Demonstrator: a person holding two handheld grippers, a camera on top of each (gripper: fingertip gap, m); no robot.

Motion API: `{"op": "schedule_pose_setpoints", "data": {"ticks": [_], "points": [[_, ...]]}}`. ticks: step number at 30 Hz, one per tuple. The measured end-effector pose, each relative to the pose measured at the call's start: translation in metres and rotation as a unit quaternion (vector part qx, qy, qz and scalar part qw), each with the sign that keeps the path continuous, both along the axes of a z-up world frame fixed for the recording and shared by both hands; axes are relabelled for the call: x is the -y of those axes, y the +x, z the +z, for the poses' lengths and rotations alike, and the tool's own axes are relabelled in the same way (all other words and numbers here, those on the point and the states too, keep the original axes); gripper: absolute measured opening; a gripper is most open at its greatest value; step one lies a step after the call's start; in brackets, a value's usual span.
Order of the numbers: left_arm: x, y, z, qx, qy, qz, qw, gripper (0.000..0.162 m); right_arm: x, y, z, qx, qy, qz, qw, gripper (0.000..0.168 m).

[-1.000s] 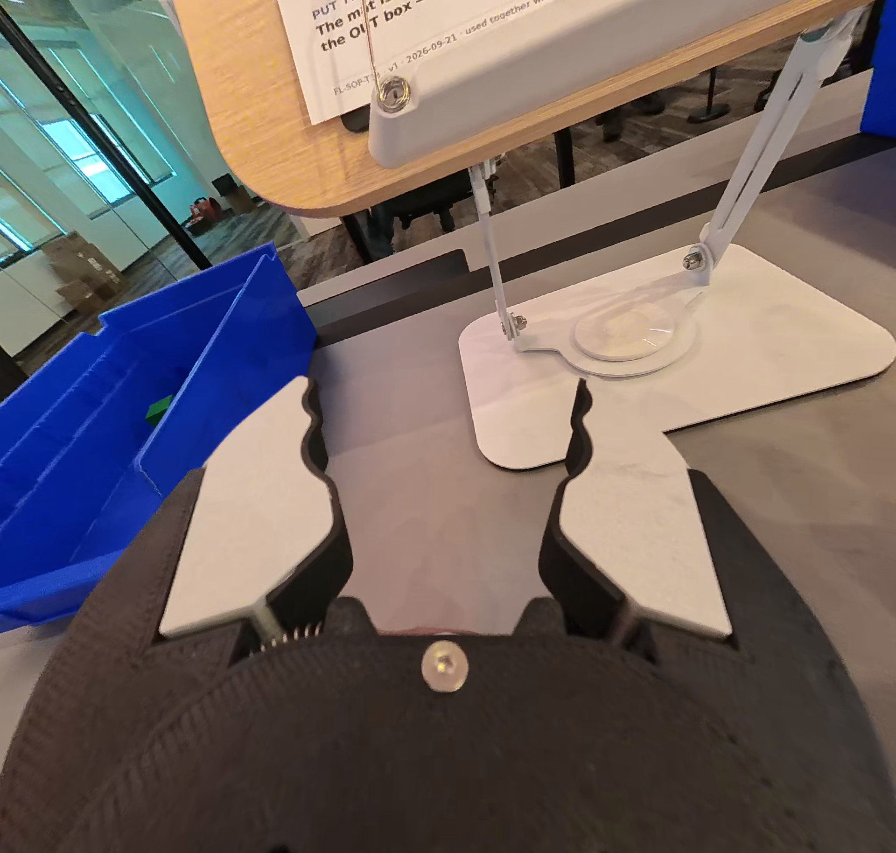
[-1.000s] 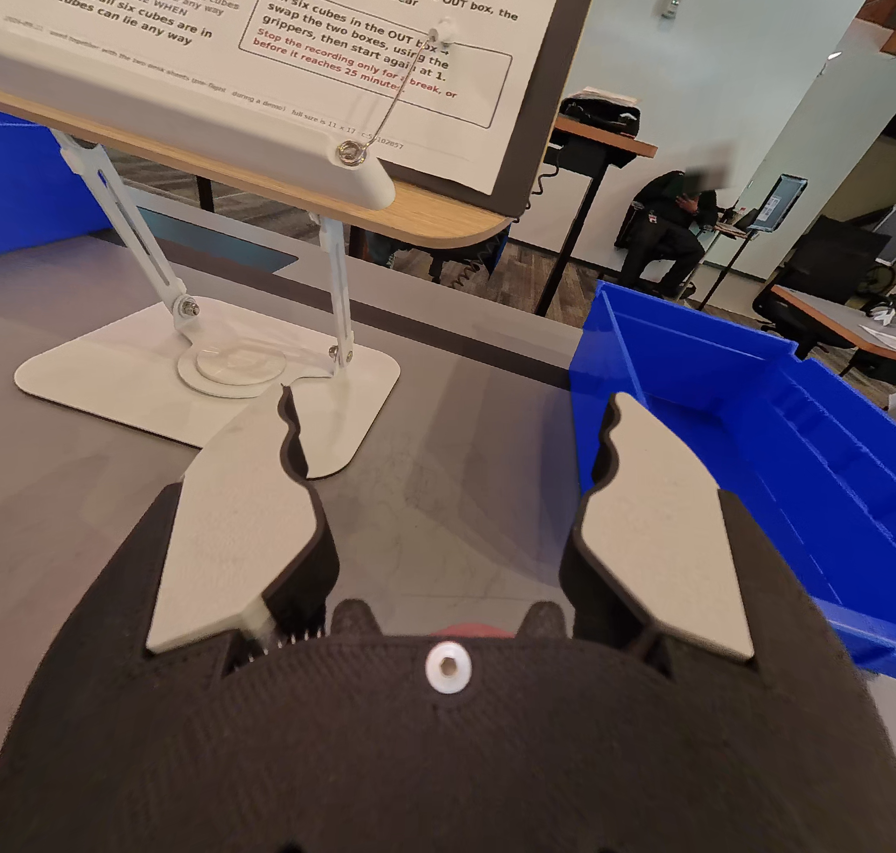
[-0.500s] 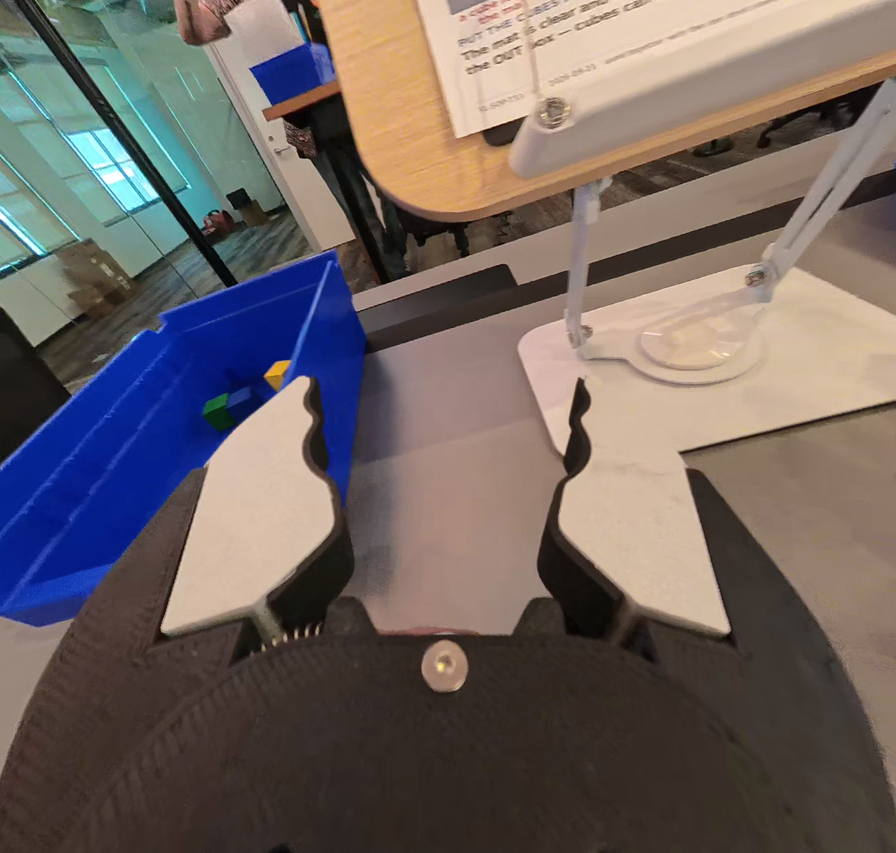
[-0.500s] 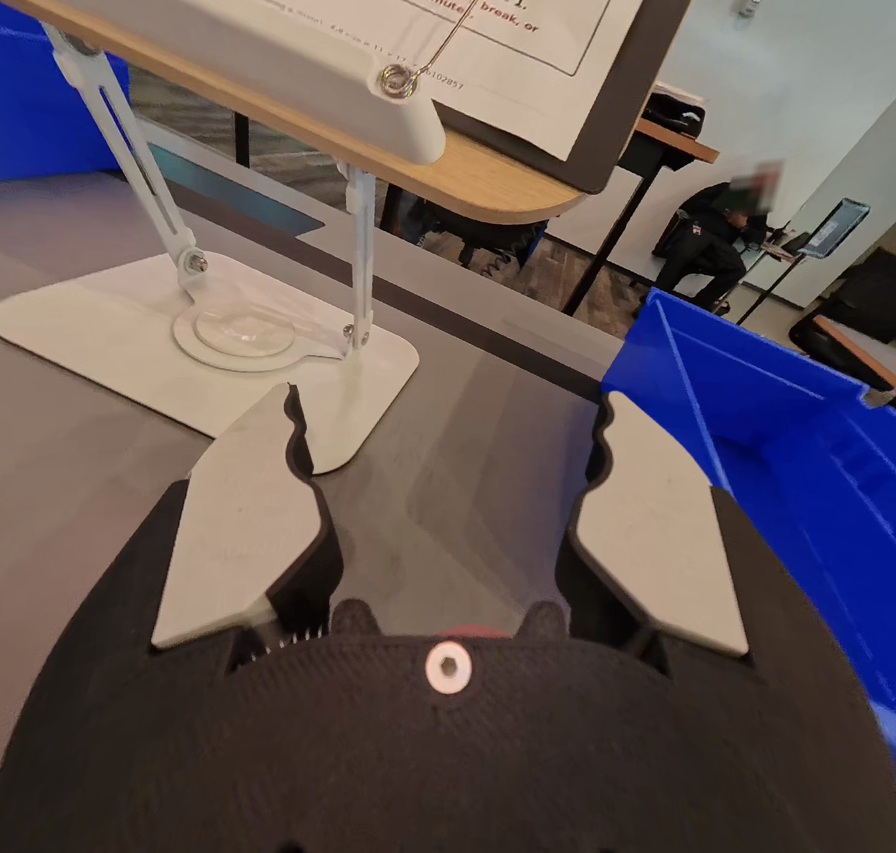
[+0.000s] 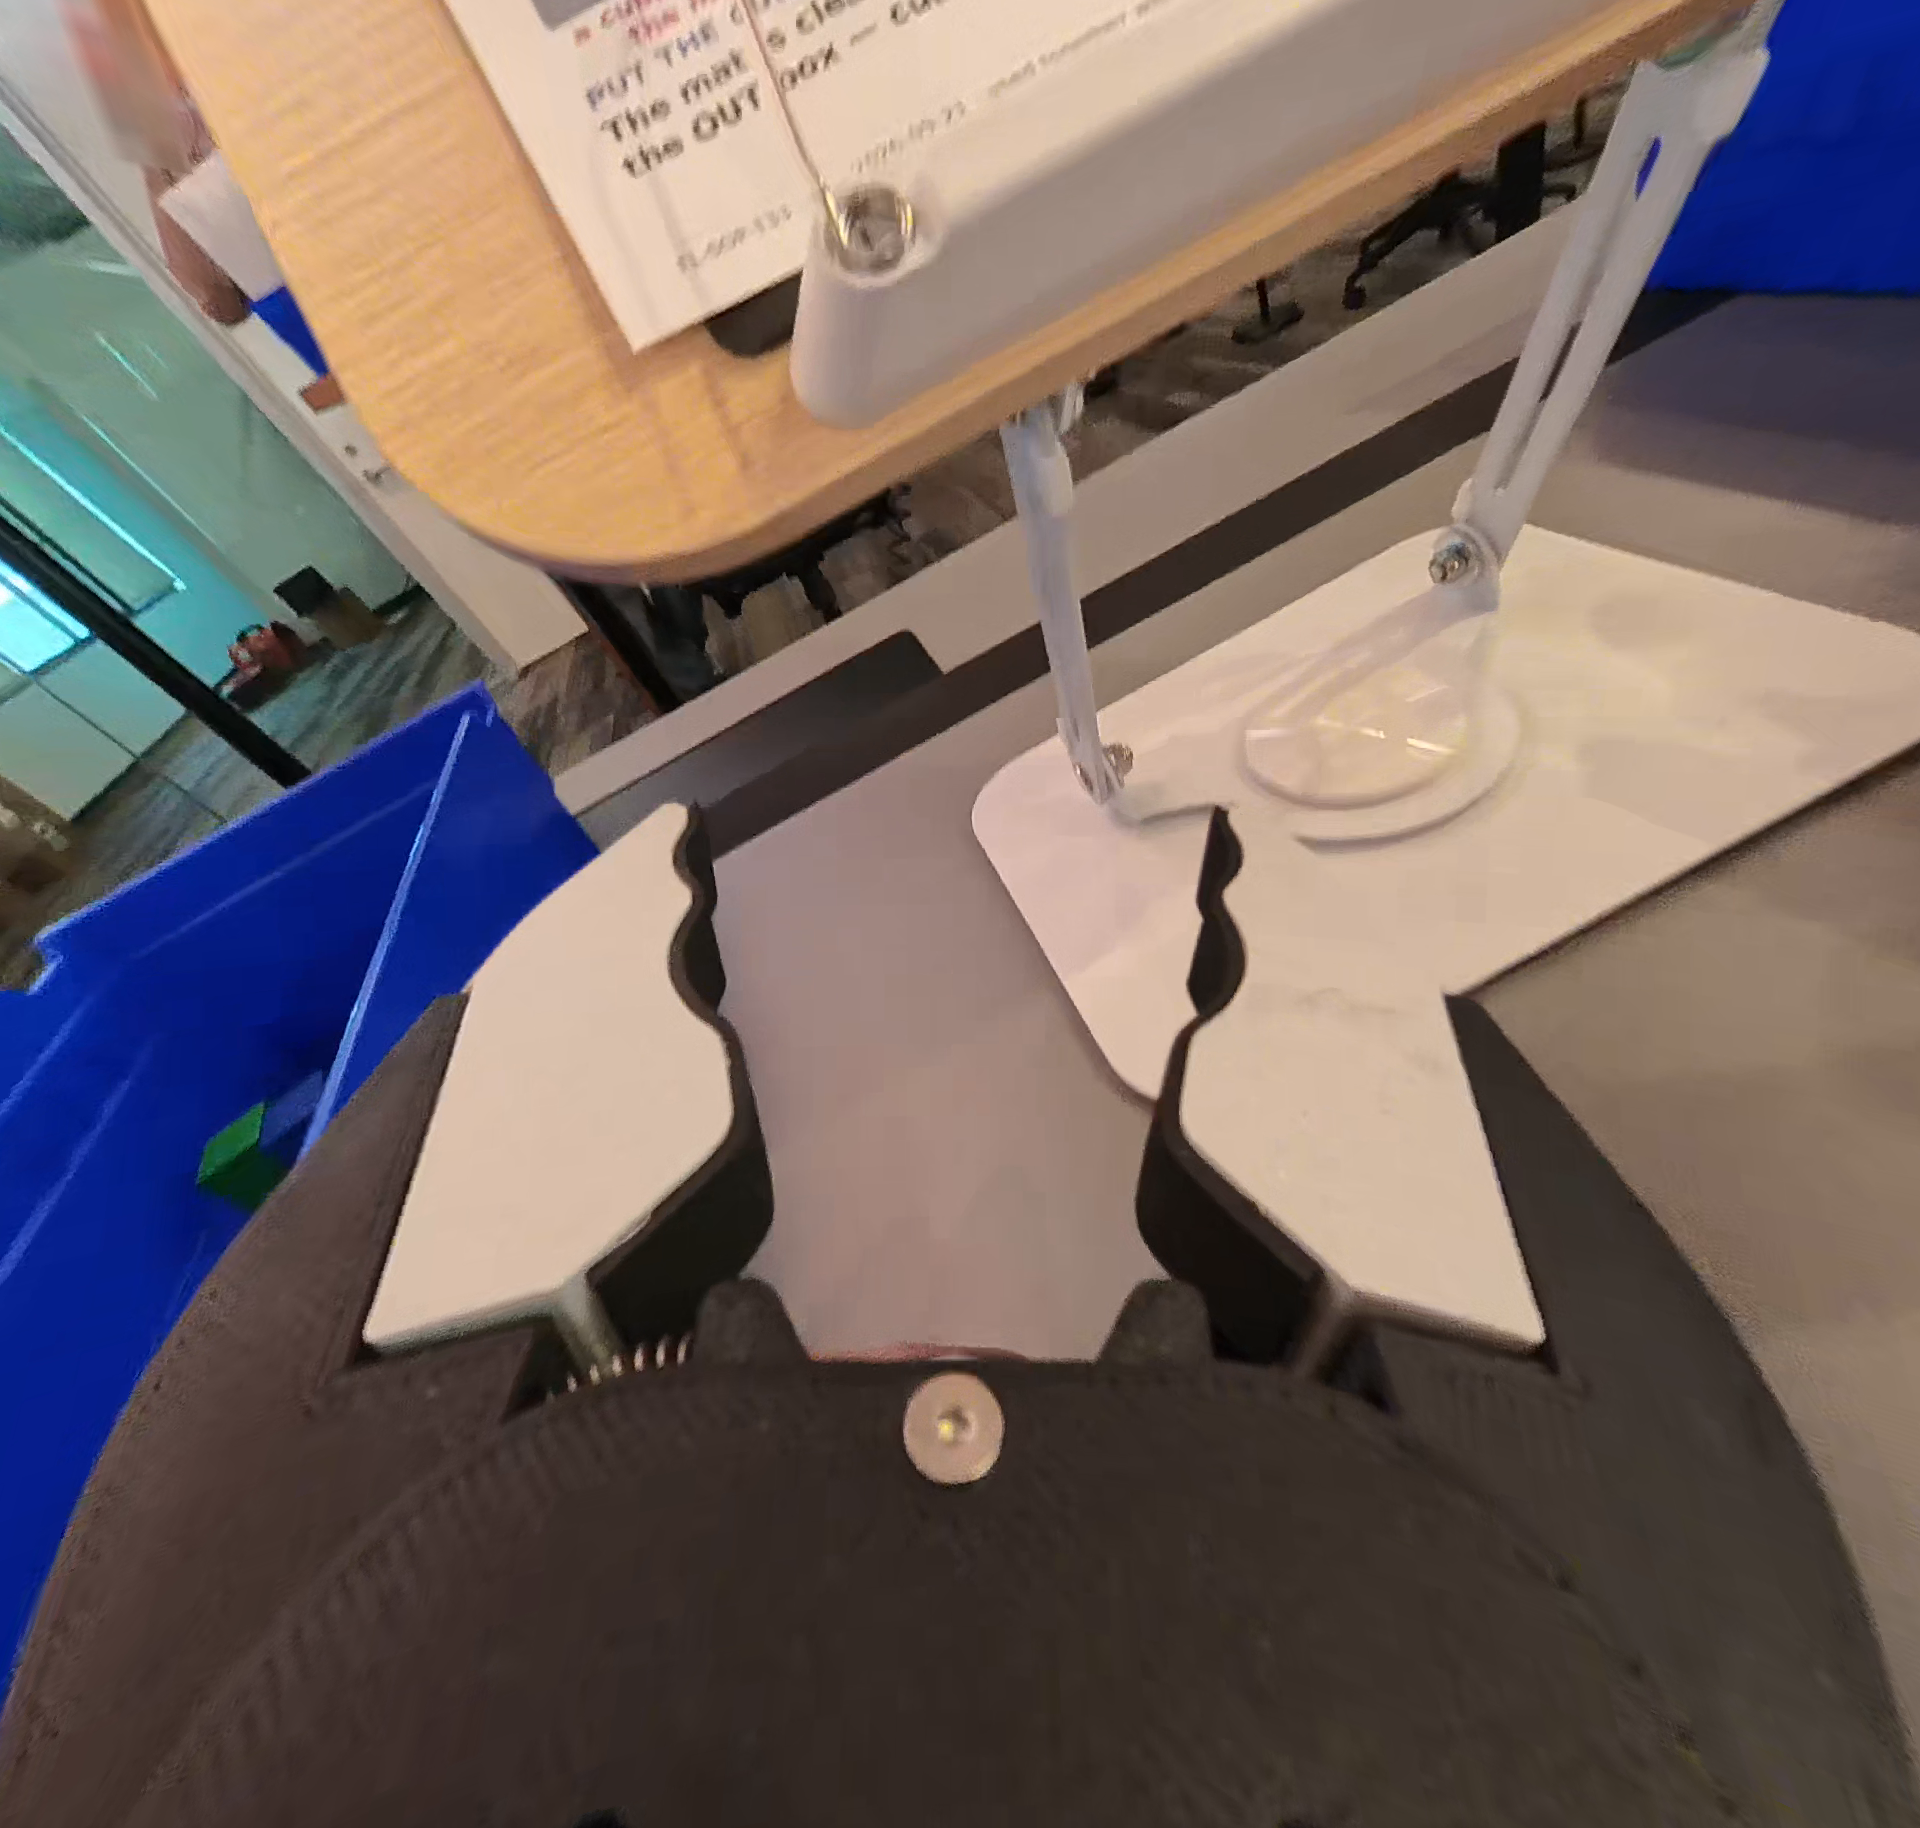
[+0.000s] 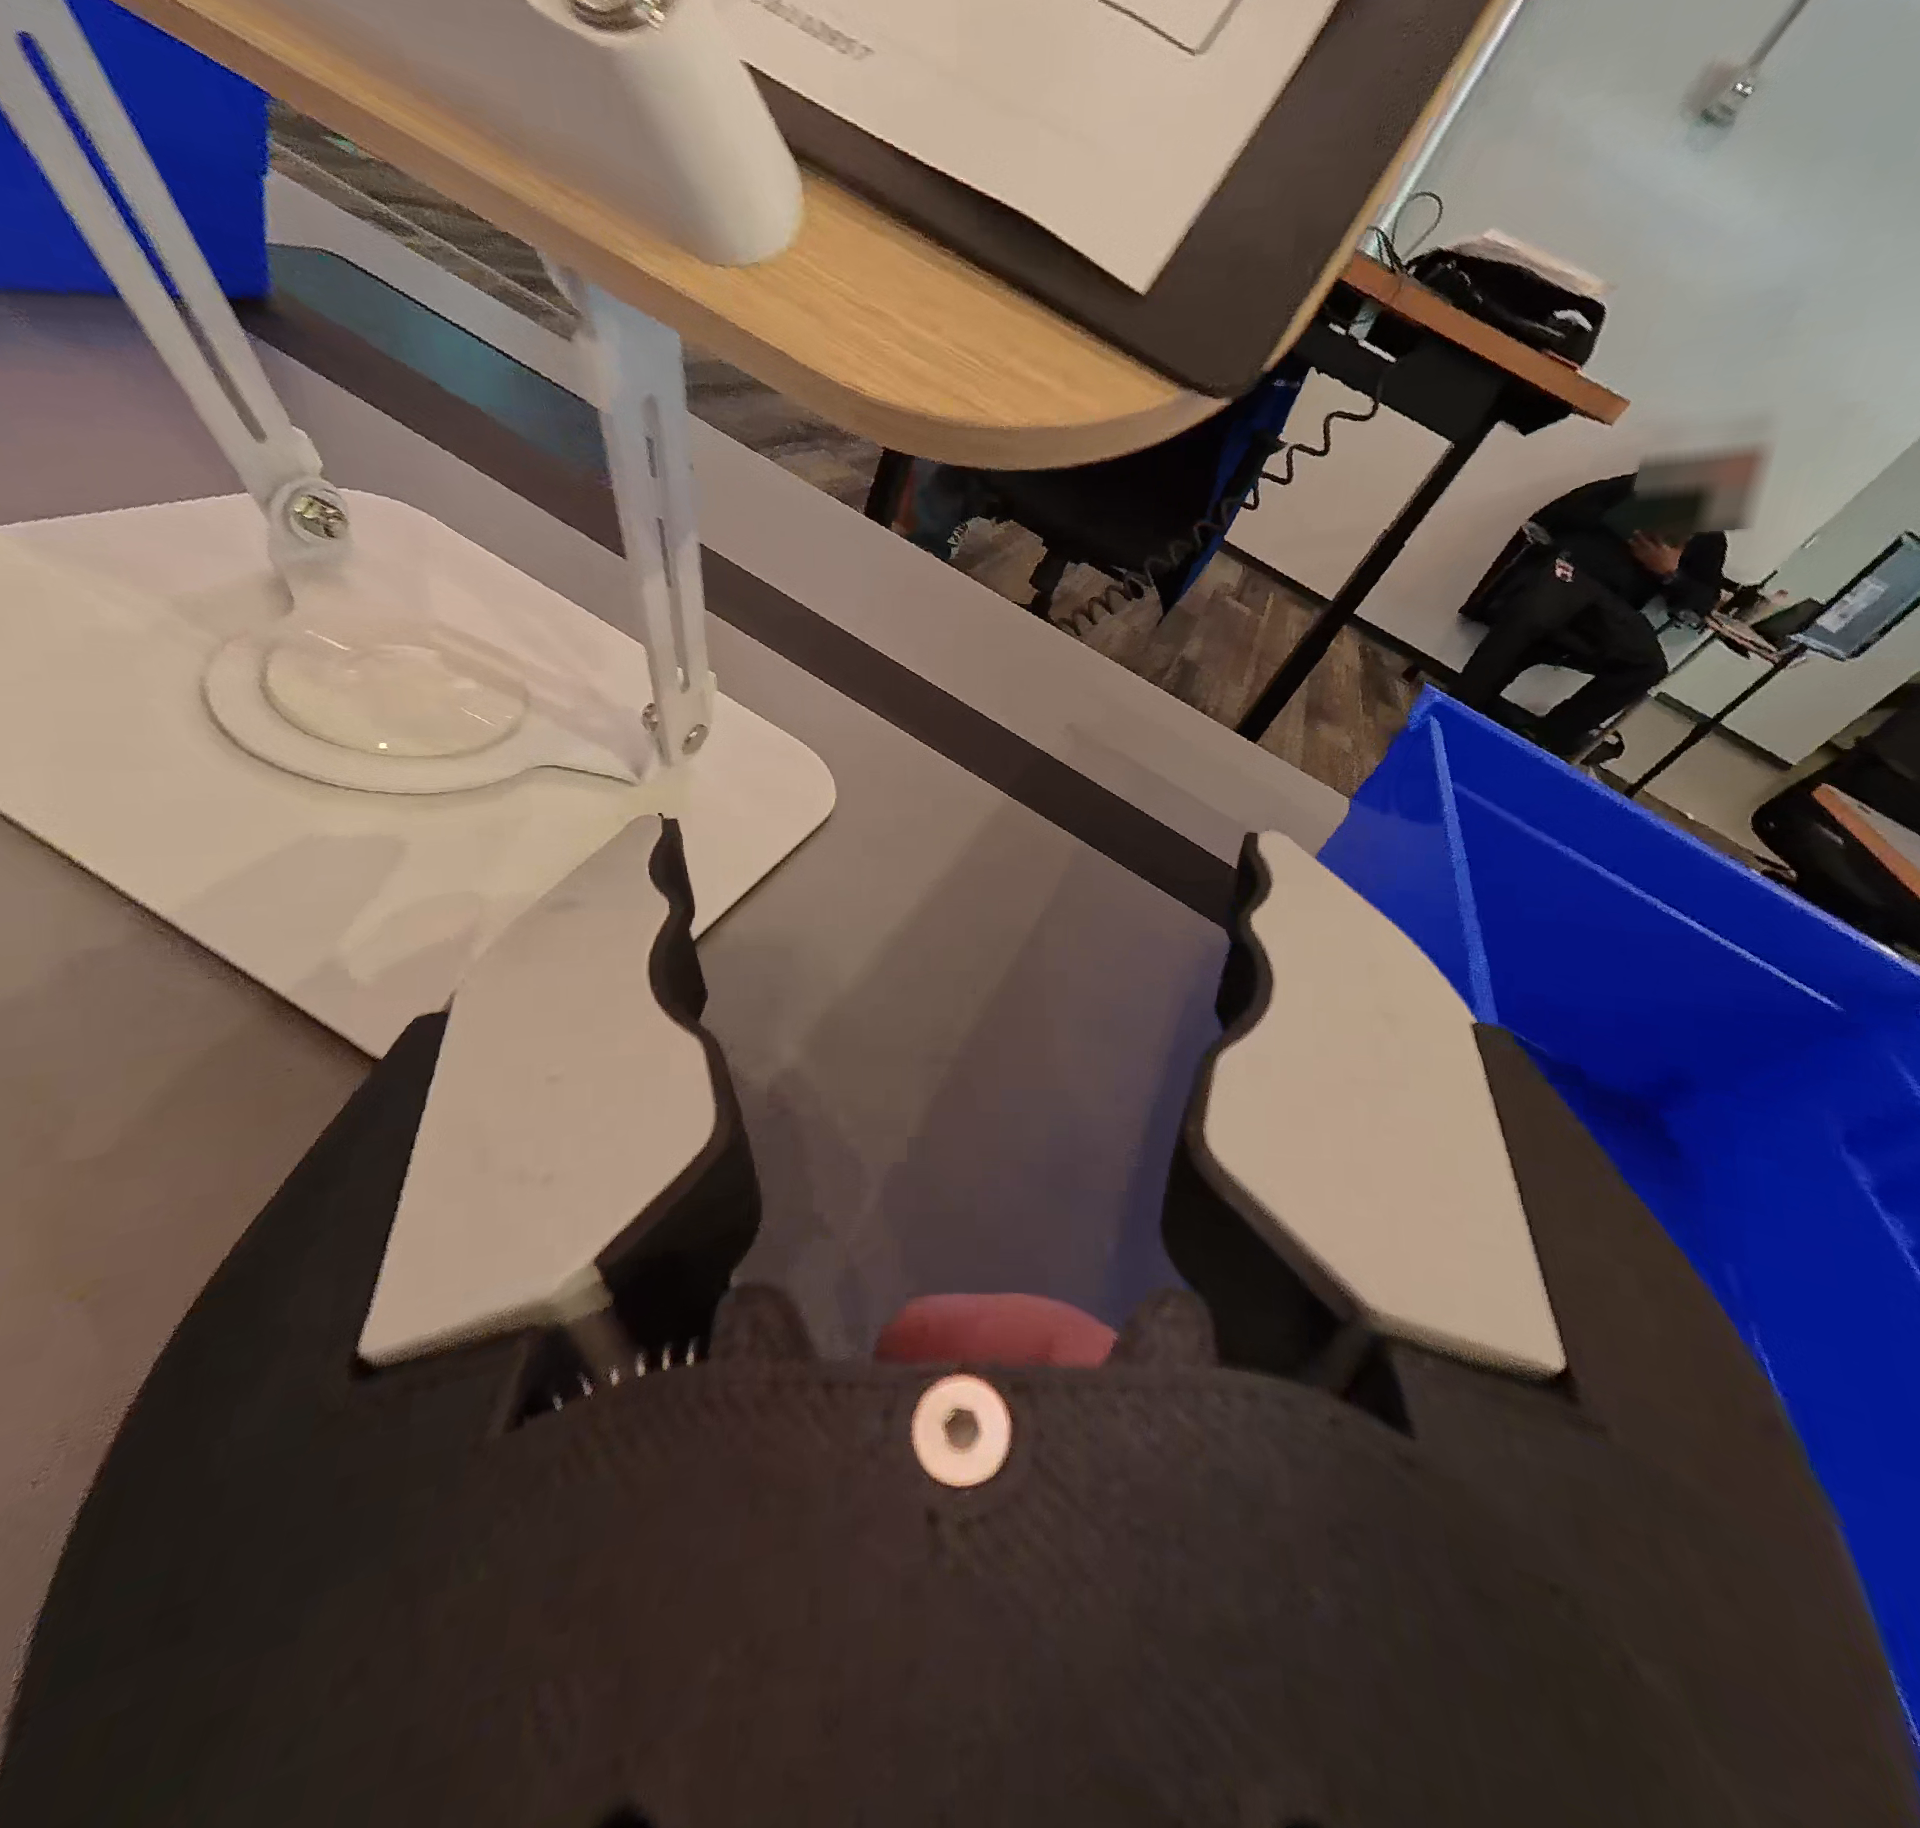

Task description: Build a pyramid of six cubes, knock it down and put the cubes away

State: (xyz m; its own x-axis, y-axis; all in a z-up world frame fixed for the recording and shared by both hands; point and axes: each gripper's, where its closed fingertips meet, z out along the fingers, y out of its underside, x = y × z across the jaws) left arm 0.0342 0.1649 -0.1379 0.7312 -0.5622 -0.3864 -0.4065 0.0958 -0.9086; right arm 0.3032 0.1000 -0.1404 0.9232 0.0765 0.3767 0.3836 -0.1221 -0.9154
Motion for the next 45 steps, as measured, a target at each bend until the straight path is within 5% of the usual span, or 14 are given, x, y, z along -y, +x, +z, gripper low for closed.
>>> {"op": "schedule_pose_setpoints", "data": {"ticks": [8,45], "points": [[0.026,0.029,0.009,0.046,-0.004,-0.083,0.996,0.088,0.005,-0.009,0.004,-0.042,0.005,0.030,0.999,0.101],[0.039,0.020,0.005,0.072,-0.026,-0.087,0.993,0.092,0.014,-0.016,0.000,-0.106,-0.004,0.040,0.994,0.104]]}}
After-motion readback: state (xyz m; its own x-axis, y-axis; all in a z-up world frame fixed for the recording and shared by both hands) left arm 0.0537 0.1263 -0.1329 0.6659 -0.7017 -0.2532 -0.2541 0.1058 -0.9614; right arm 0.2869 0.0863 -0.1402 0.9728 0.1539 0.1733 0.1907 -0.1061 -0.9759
